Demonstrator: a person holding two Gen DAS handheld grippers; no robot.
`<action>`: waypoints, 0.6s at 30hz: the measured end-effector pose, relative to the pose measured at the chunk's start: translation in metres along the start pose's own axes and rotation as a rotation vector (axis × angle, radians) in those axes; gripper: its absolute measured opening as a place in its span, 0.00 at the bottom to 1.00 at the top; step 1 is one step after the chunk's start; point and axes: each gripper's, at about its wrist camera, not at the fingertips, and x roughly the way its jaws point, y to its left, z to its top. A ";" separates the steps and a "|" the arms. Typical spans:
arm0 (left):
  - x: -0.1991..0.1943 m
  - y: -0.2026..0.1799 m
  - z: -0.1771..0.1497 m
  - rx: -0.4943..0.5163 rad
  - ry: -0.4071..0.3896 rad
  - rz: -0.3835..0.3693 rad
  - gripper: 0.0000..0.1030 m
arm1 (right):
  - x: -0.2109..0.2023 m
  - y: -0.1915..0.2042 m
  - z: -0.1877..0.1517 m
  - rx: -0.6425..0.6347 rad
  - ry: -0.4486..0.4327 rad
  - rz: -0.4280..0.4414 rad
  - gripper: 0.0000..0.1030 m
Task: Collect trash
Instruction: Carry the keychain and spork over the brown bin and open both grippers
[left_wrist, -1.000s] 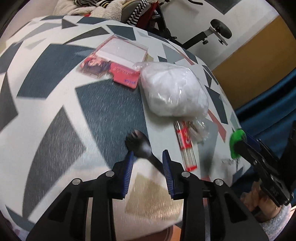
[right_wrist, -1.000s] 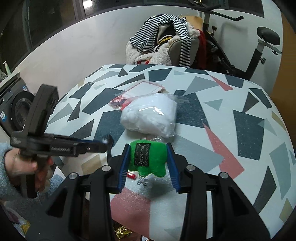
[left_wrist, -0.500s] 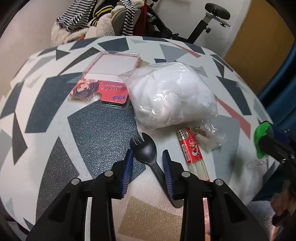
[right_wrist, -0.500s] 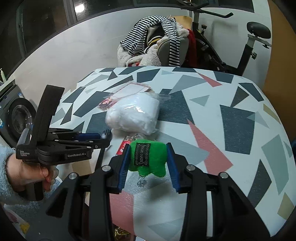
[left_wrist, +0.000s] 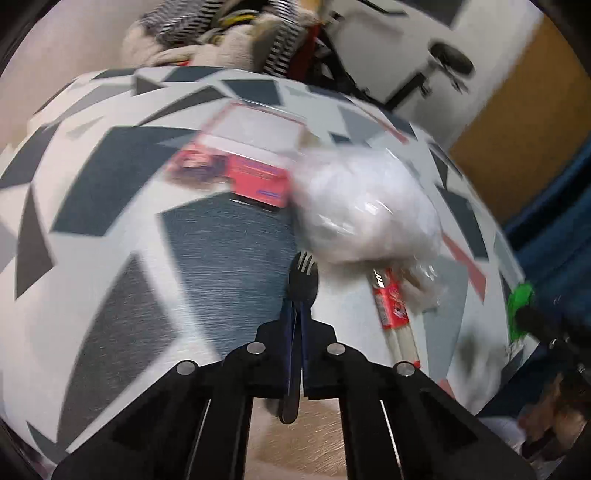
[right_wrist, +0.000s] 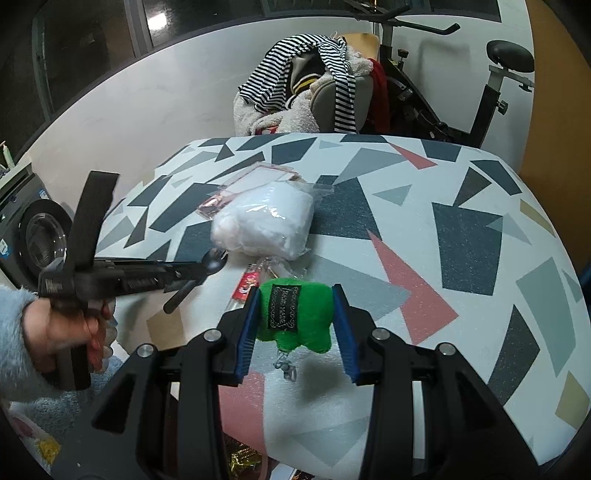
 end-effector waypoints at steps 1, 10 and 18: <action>-0.005 0.004 -0.001 -0.007 -0.009 -0.010 0.03 | -0.002 0.003 0.000 -0.003 -0.004 0.002 0.39; -0.069 -0.001 -0.021 0.132 -0.085 -0.071 0.03 | -0.008 0.026 -0.005 -0.031 0.003 0.034 0.39; -0.117 -0.002 -0.067 0.163 -0.107 -0.136 0.03 | -0.018 0.061 -0.023 -0.075 0.022 0.074 0.39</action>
